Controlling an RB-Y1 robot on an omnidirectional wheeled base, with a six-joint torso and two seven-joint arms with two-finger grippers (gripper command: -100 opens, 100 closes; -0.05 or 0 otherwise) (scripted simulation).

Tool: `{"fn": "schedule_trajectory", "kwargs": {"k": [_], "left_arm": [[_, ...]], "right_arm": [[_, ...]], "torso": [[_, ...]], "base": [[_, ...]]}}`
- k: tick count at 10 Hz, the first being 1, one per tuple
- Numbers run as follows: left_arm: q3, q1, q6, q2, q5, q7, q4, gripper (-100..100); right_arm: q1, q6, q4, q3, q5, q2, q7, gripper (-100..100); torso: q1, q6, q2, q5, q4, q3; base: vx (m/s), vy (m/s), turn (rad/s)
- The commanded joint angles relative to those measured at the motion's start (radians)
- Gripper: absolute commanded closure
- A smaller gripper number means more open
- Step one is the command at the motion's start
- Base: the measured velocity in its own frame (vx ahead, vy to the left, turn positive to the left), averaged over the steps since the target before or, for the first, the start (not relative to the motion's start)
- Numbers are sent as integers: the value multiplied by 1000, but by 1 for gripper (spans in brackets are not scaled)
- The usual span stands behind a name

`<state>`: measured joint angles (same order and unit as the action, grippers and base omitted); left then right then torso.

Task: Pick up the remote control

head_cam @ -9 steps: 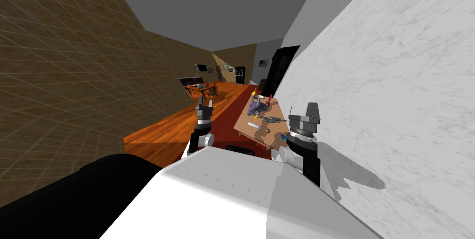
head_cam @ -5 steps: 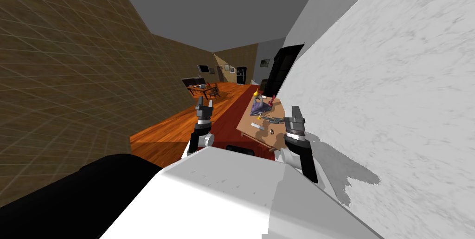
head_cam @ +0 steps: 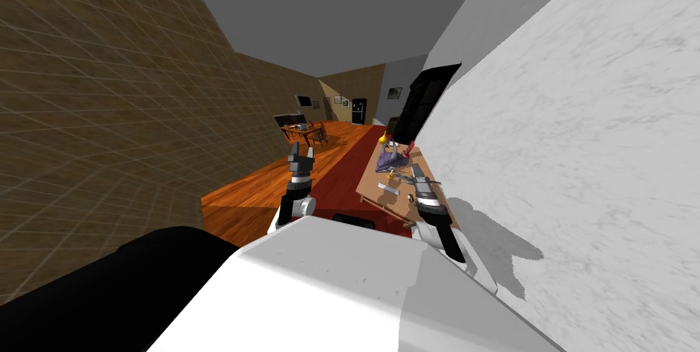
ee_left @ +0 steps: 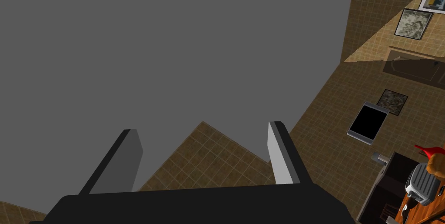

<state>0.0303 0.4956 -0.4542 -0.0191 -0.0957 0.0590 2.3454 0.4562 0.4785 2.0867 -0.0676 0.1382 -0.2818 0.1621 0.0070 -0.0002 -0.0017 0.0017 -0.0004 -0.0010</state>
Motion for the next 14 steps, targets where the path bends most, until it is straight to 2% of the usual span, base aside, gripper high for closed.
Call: {"fn": "schedule_trajectory", "kwargs": {"k": [1,2,3,4,5,6,7,8,10,11,12,13,14], "left_arm": [[0,0,0,0,0,0,0,0],[0,0,0,0,0,0,0,0],[0,0,0,0,0,0,0,0],[0,0,0,0,0,0,0,0],[0,0,0,0,0,0,0,0],[0,0,0,0,0,0,0,0],[0,0,0,0,0,0,0,0],[0,0,0,0,0,0,0,0],[0,0,0,0,0,0,0,0],[0,0,0,0,0,0,0,0],[0,0,0,0,0,0,0,0],[0,0,0,0,0,0,0,0],[0,0,0,0,0,0,0,0]], "right_arm": [[1,0,-28,2,9,-17,13,-100],[-3,0,-67,4,25,-53,34,-100],[-3,0,-82,4,25,-53,34,-100],[-7,0,-118,7,42,-90,56,-100],[-7,0,-138,7,42,-90,56,-100],[-11,0,-172,10,59,-127,79,-100],[-11,0,-197,10,59,-127,79,-100],[-15,1,-229,15,77,-165,103,-100],[-15,1,-259,15,77,-165,103,-100],[-19,2,-297,22,96,-202,127,-100],[-19,2,-322,22,96,-202,127,-100],[-22,4,-362,32,115,-239,151,-100],[-22,4,-386,32,115,-239,151,-100]], "torso": [[0,0,0,0,0,0],[-2,0,0,0,0,0],[-1,0,0,0,0,0],[-2,0,0,0,0,0],[-1,0,0,0,0,0],[-1,0,0,0,0,0],[-2,0,1,0,0,0],[-2,0,1,0,0,0],[-1,0,-1,0,0,-1],[-4,0,1,-1,0,0],[-3,0,1,-1,0,0],[-2,0,1,0,0,1],[0,0,-1,0,0,0]], "base": [[20,76,30],[23,99,64],[24,82,33],[36,94,71],[31,90,53],[14,81,102],[17,83,37],[58,129,91],[32,65,14],[19,71,102],[16,82,61],[53,114,115],[54,85,43]]}}
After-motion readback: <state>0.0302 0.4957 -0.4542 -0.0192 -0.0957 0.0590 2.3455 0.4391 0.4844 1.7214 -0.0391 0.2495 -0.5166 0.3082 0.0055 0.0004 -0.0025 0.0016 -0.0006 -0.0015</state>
